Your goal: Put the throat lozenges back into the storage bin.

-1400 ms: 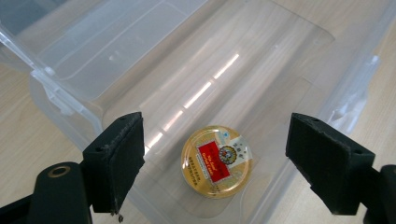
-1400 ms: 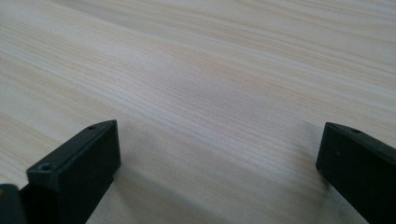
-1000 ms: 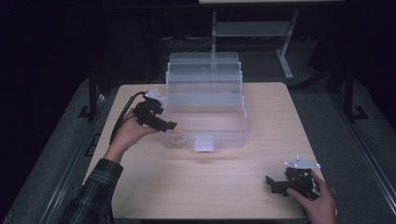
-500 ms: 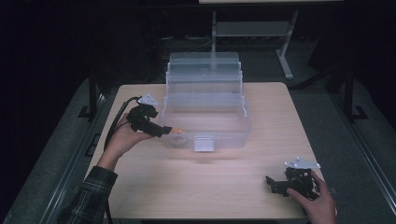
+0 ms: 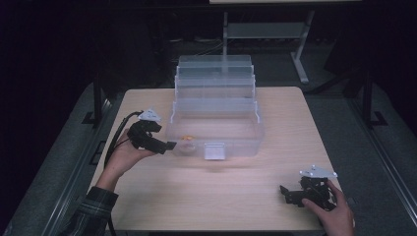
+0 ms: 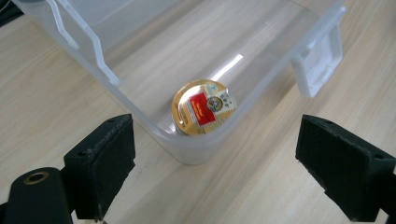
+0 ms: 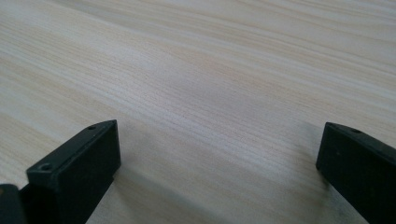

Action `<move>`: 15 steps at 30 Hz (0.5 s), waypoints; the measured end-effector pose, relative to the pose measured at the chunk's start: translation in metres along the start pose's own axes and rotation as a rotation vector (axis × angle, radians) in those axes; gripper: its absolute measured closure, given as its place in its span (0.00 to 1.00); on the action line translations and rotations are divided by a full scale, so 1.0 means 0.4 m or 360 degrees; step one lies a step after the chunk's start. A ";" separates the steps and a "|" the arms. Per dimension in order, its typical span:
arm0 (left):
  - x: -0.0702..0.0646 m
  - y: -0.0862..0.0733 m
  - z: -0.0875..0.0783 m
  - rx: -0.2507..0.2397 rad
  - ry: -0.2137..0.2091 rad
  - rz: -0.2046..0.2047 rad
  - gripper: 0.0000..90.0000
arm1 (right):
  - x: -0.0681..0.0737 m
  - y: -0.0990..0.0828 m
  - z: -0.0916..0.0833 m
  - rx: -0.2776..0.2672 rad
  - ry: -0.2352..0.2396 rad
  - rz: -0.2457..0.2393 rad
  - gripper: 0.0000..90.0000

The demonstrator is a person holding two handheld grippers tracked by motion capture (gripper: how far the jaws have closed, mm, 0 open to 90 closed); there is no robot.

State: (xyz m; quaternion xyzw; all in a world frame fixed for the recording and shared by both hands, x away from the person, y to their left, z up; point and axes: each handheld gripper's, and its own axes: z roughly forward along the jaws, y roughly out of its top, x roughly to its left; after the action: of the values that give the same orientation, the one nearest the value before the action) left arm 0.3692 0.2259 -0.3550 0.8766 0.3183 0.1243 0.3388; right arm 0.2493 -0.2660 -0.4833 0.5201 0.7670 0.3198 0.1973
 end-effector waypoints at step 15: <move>-0.021 -0.087 -0.010 -0.0034 0.0030 -0.0027 0.13 | 0.000 0.000 0.000 0.0000 0.0001 0.0000 0.00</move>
State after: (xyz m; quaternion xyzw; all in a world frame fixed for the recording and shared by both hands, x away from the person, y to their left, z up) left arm 0.3446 0.2423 -0.3754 0.8690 0.3275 0.1330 0.3461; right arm 0.2493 -0.2660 -0.4833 0.5200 0.7671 0.3199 0.1971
